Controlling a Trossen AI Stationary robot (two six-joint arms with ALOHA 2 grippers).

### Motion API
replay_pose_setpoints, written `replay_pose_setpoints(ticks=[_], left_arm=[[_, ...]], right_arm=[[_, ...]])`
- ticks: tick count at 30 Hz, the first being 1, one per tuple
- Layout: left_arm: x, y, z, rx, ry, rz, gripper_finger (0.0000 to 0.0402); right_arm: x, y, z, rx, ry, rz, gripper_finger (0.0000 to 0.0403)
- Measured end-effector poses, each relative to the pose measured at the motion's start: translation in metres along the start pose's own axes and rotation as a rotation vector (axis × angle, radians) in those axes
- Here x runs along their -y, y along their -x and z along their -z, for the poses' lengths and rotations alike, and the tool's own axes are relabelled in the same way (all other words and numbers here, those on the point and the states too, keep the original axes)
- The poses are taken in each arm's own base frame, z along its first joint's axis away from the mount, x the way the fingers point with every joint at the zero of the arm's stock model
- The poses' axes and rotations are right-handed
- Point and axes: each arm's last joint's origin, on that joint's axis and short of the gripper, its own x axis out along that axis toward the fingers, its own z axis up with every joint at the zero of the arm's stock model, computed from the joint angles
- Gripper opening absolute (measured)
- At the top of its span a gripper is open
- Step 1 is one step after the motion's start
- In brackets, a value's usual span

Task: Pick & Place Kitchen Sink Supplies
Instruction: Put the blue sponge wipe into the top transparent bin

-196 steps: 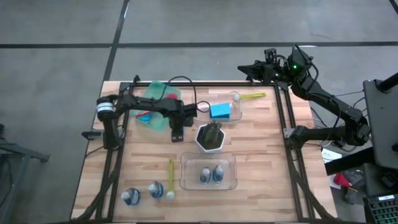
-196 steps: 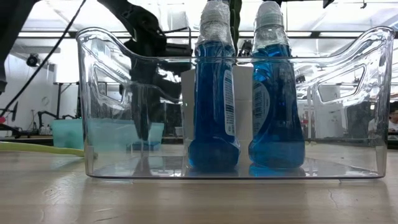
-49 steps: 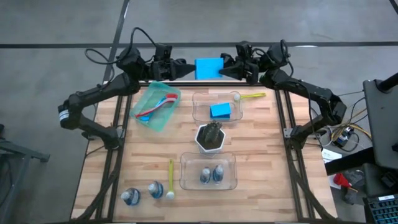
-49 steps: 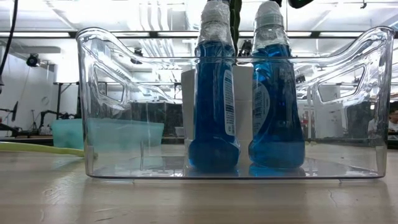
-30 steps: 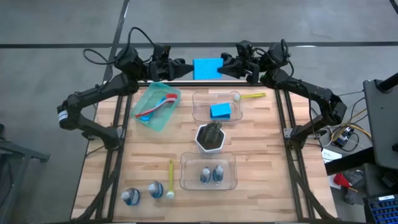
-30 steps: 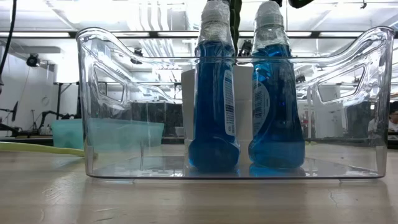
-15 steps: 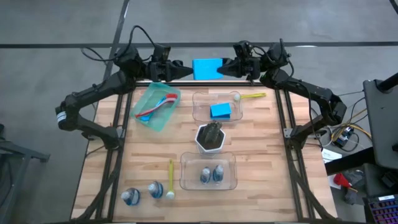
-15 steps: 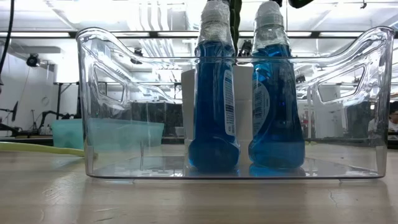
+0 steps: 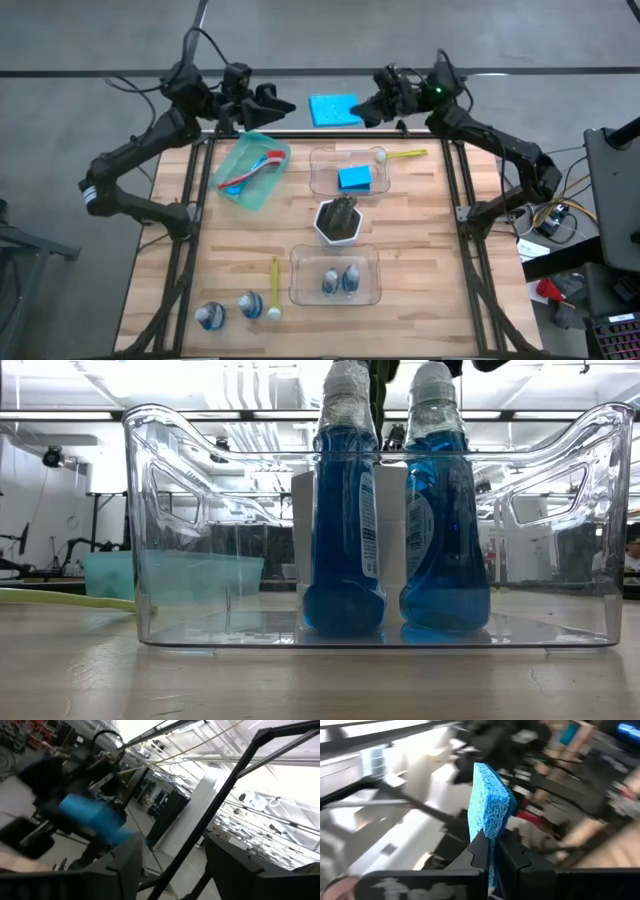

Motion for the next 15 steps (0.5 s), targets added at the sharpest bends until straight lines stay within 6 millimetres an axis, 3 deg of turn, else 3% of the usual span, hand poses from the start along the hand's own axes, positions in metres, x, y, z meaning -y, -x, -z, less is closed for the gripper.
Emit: replay_pose_setpoints(ticks=[15], left_arm=[[-0.001,0.002,-0.003,0.083,-0.032,-0.078,0.0204]], right_arm=[[0.039,0.054,0.021,0.014,-0.156,0.583,0.0013]])
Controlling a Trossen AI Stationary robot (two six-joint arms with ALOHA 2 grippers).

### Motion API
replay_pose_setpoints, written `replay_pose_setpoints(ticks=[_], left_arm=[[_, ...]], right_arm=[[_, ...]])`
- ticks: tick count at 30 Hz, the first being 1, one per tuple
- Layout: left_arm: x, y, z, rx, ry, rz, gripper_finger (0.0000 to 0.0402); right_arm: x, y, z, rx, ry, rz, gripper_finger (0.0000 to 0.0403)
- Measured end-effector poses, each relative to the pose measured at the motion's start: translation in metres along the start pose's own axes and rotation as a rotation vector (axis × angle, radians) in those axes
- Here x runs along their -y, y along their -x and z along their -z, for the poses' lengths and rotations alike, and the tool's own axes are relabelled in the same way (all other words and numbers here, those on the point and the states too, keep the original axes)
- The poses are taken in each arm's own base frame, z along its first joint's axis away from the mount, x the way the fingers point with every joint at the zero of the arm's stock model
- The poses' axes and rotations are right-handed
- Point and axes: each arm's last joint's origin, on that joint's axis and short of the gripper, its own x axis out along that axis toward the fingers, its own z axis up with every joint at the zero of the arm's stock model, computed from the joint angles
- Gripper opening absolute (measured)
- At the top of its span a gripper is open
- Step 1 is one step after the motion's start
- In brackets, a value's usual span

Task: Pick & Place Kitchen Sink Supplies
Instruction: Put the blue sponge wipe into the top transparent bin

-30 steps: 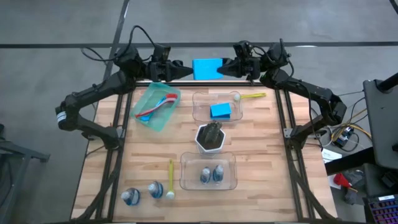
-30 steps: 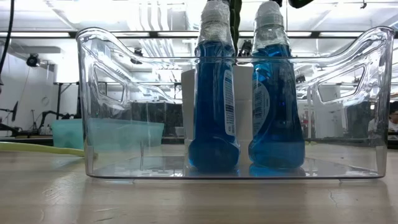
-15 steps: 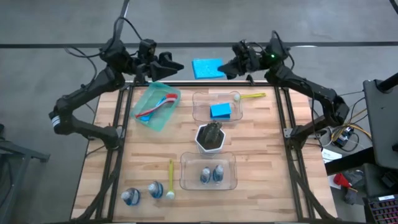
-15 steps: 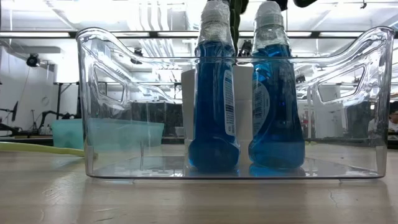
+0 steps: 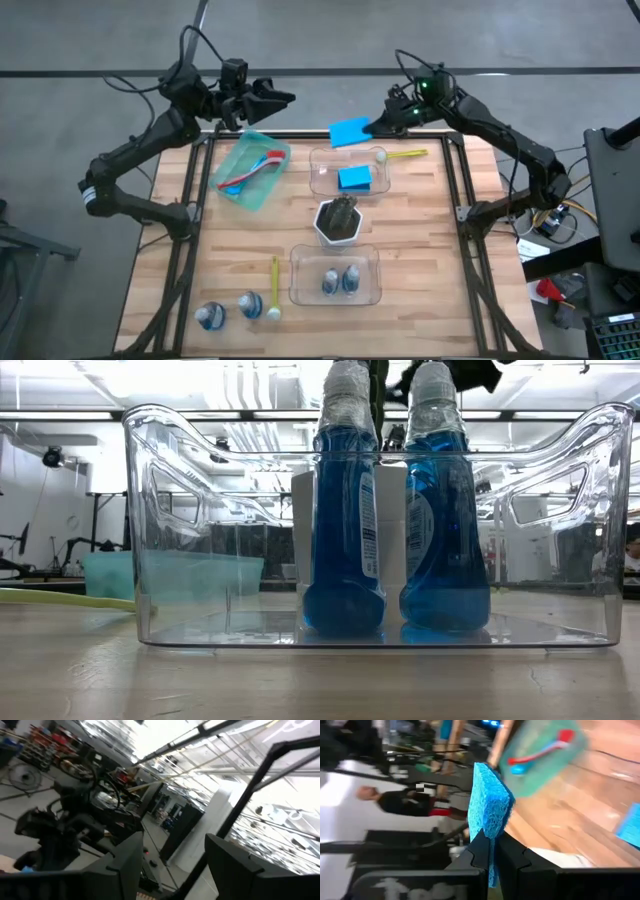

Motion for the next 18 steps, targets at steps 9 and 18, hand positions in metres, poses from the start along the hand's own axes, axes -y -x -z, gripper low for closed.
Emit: replay_pose_setpoints(ticks=[9,18], left_arm=[[0.0,0.0,0.0,0.001,-0.032,-0.002,0.0204],[-0.005,0.0,0.005,-0.076,-0.039,0.003,0.0204]], right_arm=[[0.027,-0.009,-0.006,-0.03,-0.077,0.132,0.0013],[0.06,-0.035,-0.018,-0.071,-0.13,0.215,0.0013]])
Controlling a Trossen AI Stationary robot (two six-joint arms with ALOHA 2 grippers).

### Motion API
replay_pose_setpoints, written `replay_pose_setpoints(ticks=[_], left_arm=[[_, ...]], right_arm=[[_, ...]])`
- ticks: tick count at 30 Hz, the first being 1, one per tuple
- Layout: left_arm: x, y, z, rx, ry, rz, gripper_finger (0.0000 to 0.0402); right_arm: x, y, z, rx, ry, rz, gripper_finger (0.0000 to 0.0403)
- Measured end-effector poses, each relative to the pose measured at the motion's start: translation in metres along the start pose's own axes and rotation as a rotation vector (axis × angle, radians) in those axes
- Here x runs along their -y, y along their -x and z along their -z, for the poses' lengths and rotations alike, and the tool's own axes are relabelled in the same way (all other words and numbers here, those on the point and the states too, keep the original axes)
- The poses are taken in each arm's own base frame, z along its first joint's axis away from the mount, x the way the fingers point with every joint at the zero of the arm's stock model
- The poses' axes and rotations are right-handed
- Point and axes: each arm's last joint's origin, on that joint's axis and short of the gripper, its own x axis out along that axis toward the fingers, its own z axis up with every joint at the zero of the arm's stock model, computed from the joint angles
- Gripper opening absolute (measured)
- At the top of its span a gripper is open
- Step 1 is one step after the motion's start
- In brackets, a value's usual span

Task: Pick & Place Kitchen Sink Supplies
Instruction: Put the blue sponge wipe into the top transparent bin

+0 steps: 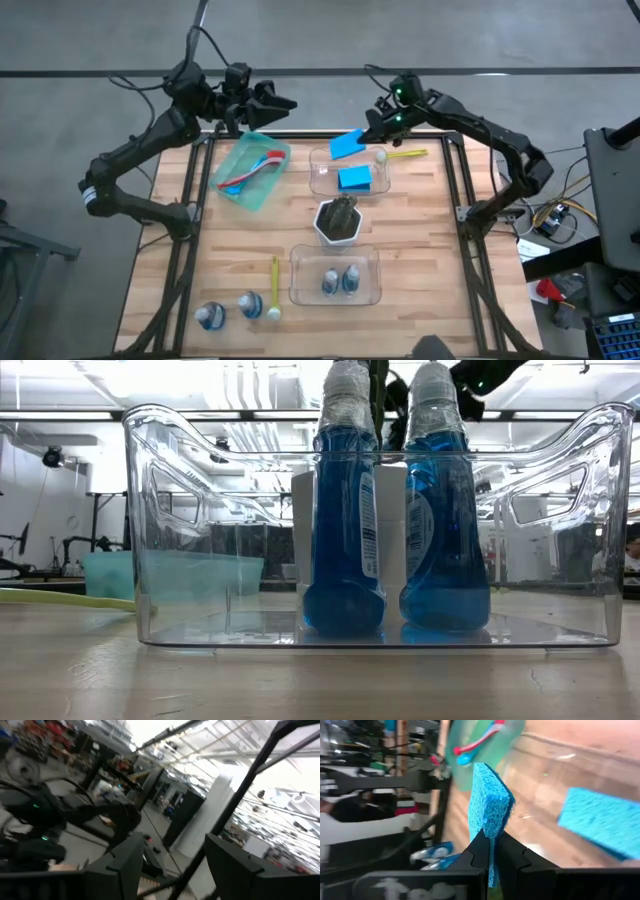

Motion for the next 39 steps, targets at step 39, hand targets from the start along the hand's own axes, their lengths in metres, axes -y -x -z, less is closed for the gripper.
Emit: replay_pose_setpoints(ticks=[39], left_arm=[[-0.002,0.002,0.006,-0.135,-0.018,0.092,0.0204]], right_arm=[[0.058,-0.056,0.0,-0.132,0.001,0.285,0.0013]])
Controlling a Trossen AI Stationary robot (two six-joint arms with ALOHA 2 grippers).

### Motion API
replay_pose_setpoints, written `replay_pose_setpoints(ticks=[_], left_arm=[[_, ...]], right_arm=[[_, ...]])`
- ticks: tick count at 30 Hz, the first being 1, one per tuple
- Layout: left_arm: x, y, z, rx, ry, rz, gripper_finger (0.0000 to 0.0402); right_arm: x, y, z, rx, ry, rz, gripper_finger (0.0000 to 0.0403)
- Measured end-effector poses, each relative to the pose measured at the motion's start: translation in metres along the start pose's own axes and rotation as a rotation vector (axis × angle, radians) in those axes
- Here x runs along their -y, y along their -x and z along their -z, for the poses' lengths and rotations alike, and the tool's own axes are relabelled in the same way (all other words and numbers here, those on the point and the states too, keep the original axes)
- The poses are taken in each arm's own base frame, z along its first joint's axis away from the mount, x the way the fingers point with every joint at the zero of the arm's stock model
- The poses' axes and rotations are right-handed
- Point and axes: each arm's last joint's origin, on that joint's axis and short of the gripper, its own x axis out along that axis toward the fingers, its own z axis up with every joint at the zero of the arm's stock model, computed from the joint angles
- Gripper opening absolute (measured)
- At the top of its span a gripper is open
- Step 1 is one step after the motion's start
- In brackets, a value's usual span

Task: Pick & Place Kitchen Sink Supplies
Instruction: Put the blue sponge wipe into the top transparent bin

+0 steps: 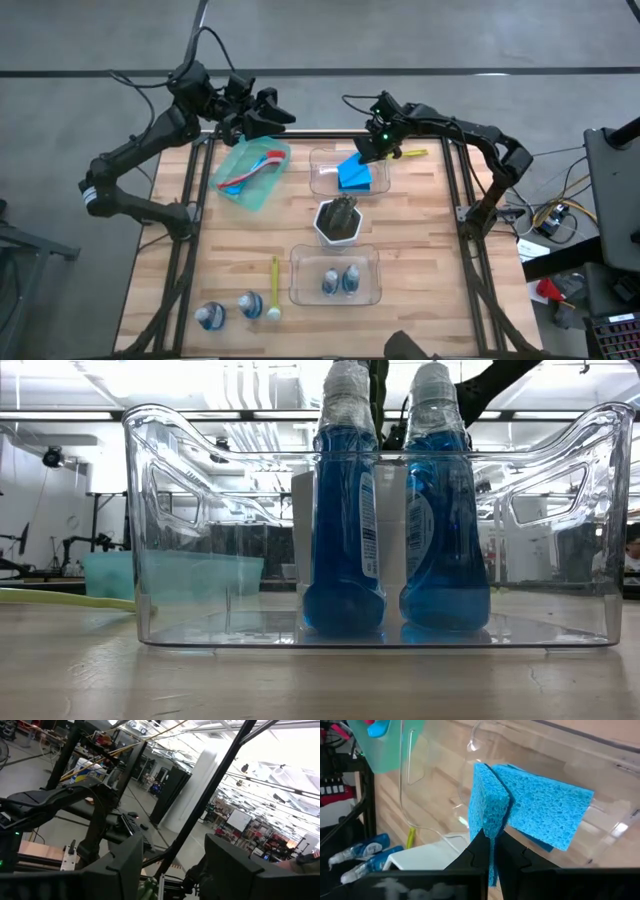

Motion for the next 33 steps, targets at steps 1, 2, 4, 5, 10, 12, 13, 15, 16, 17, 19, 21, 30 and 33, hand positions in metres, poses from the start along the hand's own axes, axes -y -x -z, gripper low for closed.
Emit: replay_pose_setpoints(ticks=[1,2,4,5,10,12,13,15,16,17,19,21,30,33], left_arm=[[0.0,0.0,0.0,-0.002,-0.001,0.0,0.0204],[0.0,0.0,0.0,-0.002,-0.003,0.0,0.0204],[0.0,0.0,0.0,-0.002,-0.007,0.0,0.0204],[0.0,0.0,0.0,-0.002,-0.01,0.0,0.0204],[0.0,0.0,0.0,-0.004,-0.01,0.001,0.0204],[0.0,0.001,0.0,-0.004,-0.01,0.0,0.0204],[-0.001,0.001,0.0,-0.004,-0.01,0.0,0.0204],[-0.001,0.001,0.0,-0.004,-0.012,-0.001,0.0204],[-0.001,0.001,0.0,-0.004,-0.016,-0.001,0.0204],[-0.001,0.001,0.0,-0.004,-0.019,-0.001,0.0204],[-0.001,0.001,0.0,-0.004,-0.02,-0.001,0.0204],[-0.001,0.001,0.0,-0.004,-0.02,-0.002,0.0204],[-0.001,0.001,0.0,-0.004,-0.019,-0.004,0.0204],[-0.001,0.001,0.0,-0.004,-0.019,-0.004,0.0204]], right_arm=[[0.0,0.0,0.0,0.002,0.001,0.003,0.0013],[-0.001,-0.001,0.0,0.006,0.003,0.011,0.0013],[-0.002,-0.002,0.002,0.007,0.013,0.018,0.0013],[-0.003,-0.003,0.002,0.005,0.015,0.018,0.0013],[-0.007,-0.007,0.006,0.016,0.029,0.057,0.0013],[-0.007,-0.007,0.006,0.021,0.029,0.063,0.0013],[-0.007,-0.007,0.006,0.022,0.029,0.063,0.0013],[-0.007,-0.007,0.006,0.023,0.028,0.066,0.0013],[-0.006,-0.008,0.006,0.022,0.028,0.066,0.0013],[-0.006,-0.008,0.006,0.022,0.027,0.067,0.0013],[-0.006,-0.008,0.007,0.016,0.023,0.064,0.0013],[-0.006,-0.01,0.008,0.011,0.017,0.066,0.0013],[-0.001,-0.018,0.014,0.01,-0.01,0.091,0.0013],[-0.001,-0.019,0.014,0.018,-0.011,0.097,0.0013]])
